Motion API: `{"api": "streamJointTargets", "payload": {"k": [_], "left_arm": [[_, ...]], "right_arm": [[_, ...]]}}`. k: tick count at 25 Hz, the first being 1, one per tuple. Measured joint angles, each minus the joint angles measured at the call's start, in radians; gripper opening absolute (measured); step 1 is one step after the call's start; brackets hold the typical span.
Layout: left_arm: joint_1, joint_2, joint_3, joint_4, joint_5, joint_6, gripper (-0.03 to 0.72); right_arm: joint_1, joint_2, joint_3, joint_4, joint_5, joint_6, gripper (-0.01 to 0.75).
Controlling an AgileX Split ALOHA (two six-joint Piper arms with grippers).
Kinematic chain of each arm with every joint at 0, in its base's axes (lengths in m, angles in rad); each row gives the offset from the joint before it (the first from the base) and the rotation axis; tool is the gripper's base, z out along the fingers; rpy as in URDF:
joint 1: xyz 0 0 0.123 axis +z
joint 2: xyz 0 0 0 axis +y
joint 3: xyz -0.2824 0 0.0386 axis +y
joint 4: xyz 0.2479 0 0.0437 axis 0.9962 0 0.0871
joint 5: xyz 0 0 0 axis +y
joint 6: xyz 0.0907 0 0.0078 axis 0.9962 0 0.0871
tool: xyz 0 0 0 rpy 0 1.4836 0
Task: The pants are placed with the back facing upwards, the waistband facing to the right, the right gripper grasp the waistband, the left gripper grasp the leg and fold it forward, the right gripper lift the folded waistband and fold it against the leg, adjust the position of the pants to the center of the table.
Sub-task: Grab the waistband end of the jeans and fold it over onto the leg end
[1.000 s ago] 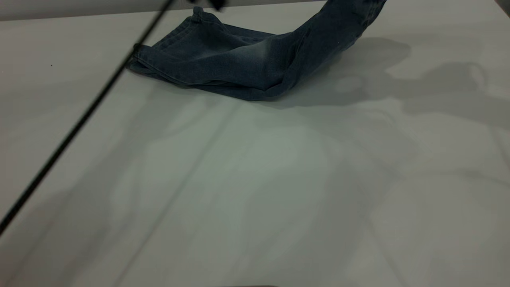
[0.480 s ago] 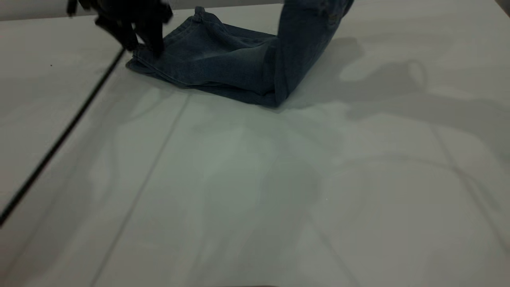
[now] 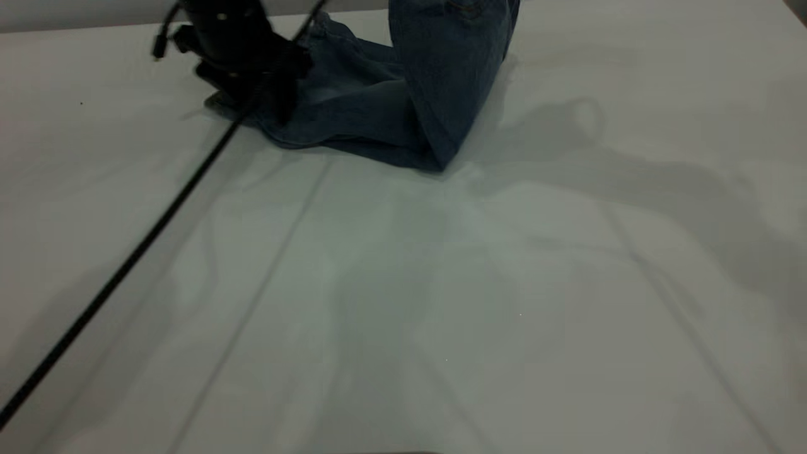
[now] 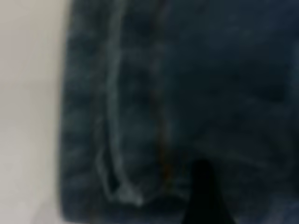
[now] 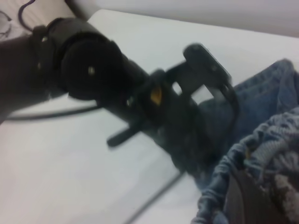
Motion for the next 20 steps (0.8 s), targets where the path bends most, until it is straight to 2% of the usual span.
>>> {"api": "streamJointTargets", "payload": {"k": [6, 9, 15, 20], "left_arm": [[-0.059, 0.0, -0.053, -0.016, 0.051, 0.003, 0.427], [-0.051, 0.0, -0.139, 0.021, 0.146, 0.003, 0.427], [-0.018, 0.0, -0.332, 0.202, 0.34, -0.055, 0.427], [-0.005, 0.0, -0.464, 0.267, 0.405, -0.129, 0.427]], "right_arm": [[0.001, 0.071, -0.047, 0.04, -0.019, 0.0, 0.034], [0.001, 0.103, -0.071, 0.048, -0.019, 0.0, 0.034], [0.001, 0.187, -0.097, 0.112, -0.018, -0.037, 0.034], [0.017, 0.249, -0.11, 0.215, 0.01, -0.144, 0.043]]}}
